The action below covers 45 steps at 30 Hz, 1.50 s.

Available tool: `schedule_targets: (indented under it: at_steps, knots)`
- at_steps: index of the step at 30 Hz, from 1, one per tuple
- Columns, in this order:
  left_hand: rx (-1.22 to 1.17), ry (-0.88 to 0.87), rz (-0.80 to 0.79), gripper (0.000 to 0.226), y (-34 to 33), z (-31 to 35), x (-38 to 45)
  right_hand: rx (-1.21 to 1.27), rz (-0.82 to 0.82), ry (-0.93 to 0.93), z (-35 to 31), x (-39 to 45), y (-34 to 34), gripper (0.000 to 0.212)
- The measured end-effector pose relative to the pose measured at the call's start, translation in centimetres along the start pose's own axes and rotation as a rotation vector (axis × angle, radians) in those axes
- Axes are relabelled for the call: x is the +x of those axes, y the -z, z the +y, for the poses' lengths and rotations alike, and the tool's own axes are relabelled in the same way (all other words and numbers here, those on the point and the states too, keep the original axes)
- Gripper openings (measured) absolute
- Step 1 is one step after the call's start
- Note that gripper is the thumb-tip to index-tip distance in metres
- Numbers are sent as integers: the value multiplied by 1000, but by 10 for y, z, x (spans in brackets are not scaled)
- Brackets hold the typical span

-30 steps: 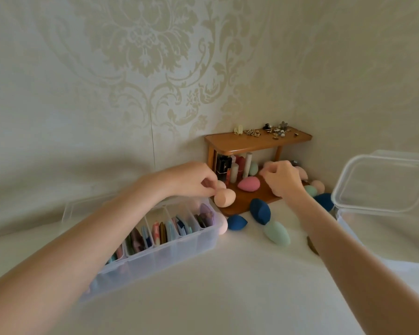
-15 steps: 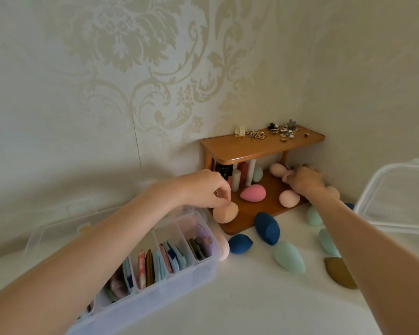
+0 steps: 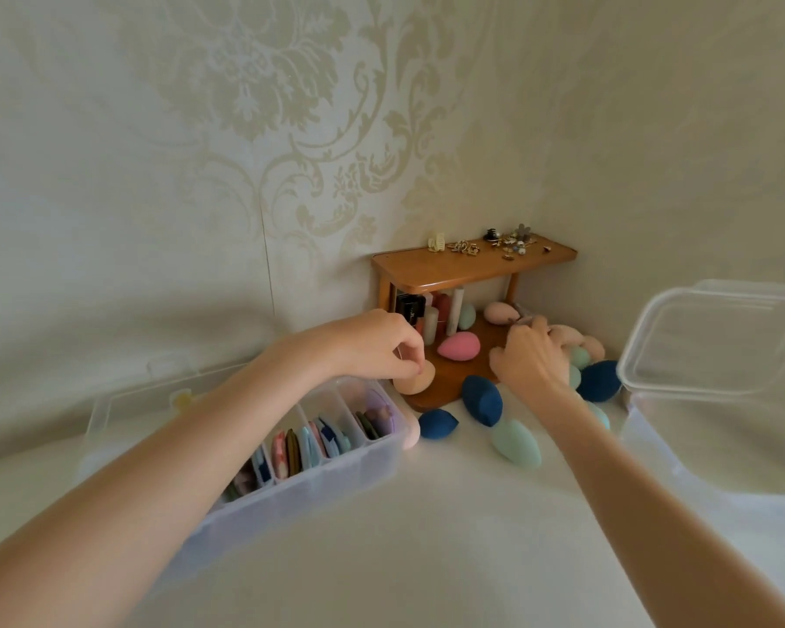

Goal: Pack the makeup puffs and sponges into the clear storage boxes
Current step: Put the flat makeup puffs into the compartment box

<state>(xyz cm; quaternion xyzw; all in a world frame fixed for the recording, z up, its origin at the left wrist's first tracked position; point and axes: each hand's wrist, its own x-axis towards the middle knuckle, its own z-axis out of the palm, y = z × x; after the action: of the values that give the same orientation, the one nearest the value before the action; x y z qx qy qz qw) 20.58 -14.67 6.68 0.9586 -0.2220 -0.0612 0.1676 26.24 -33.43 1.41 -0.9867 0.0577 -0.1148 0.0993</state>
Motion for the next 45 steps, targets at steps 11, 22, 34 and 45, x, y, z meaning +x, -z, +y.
schedule_targets:
  at_steps: [11,22,34,45]
  knots:
    - [3,139,94,18,1,2,-61,707,245,388,-40,-76,44,16]
    - [-33,176,18,38,-21,5,-86,654,127,531,-59,-104,34,8]
    - [-8,212,29,27,-7,-17,-107,651,-31,614,-81,-114,26,16]
    - [108,336,-89,22,-4,-4,-82,169,-51,703,-94,-124,15,24]
